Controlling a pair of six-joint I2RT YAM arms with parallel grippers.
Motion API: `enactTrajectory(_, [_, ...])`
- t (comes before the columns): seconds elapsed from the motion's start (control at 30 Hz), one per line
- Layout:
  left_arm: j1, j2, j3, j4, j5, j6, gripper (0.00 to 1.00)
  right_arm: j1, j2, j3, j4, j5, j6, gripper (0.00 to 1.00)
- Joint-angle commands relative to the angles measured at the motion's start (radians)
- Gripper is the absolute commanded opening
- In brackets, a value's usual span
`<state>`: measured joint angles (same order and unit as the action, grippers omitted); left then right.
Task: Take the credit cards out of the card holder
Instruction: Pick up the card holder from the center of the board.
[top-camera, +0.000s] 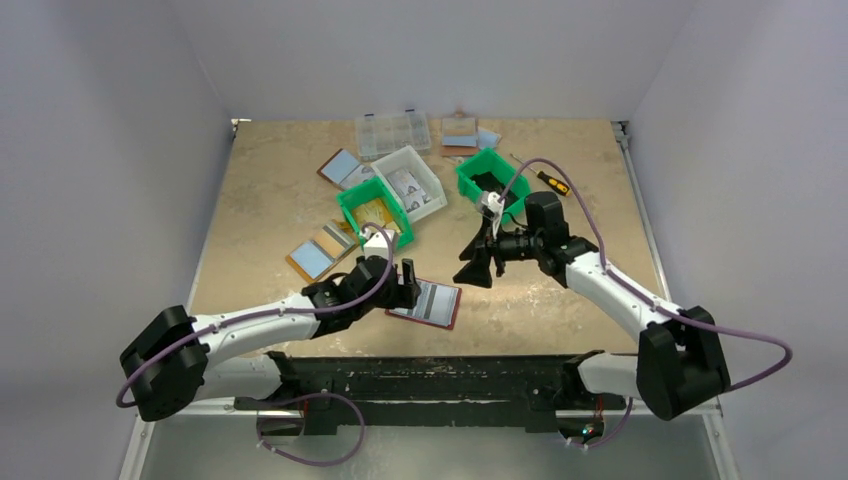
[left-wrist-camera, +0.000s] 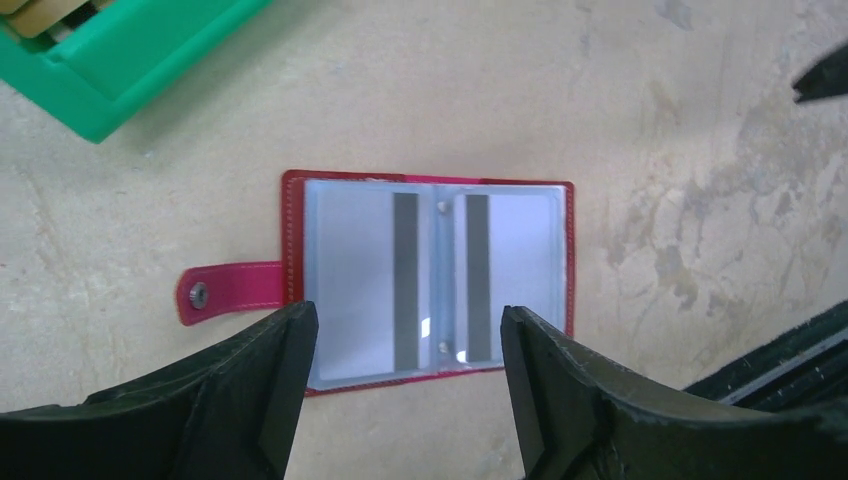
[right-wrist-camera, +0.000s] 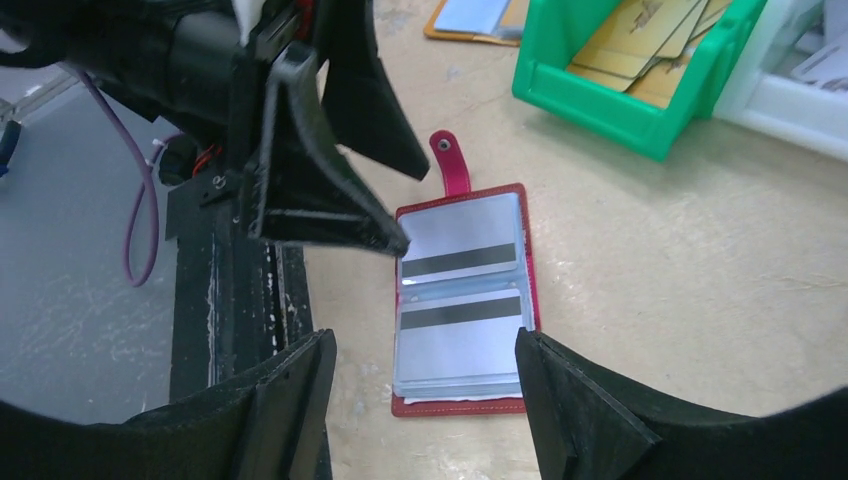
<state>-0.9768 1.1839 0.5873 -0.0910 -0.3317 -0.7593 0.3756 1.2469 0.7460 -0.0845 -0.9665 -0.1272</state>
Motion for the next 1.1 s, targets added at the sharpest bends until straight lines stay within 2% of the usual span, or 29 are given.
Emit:
enactTrajectory(0.0, [0.074,0.007,-0.059,0.144,0.107,-0.013,0.71,0.019,0.024,0.026,0.016,0.015,0.014,0.74])
enactTrajectory(0.13, [0.105,0.023,-0.067,0.171,0.157,-0.012,0.72,0.030,0.058,0.020,0.031,0.007,0.036,0.73])
enactTrajectory(0.2, [0.112,0.042,-0.065,0.175,0.172,-0.012,0.71,0.040,0.083,0.003,0.074,0.002,0.083,0.69])
enactTrajectory(0.37, [0.119,0.062,-0.080,0.199,0.193,-0.028,0.63,0.075,0.186,-0.008,0.148,-0.004,0.164,0.37])
enactTrajectory(0.5, [0.120,0.068,-0.086,0.153,0.143,-0.047,0.63,0.122,0.267,0.019,0.126,0.029,0.153,0.24])
enactTrajectory(0.8, [0.119,0.068,-0.094,0.147,0.163,-0.050,0.64,0.192,0.383,0.060,0.102,0.116,0.185,0.09])
enactTrajectory(1.07, [0.119,0.058,-0.156,0.252,0.237,-0.092,0.60,0.194,0.465,0.102,0.051,0.193,0.212,0.04])
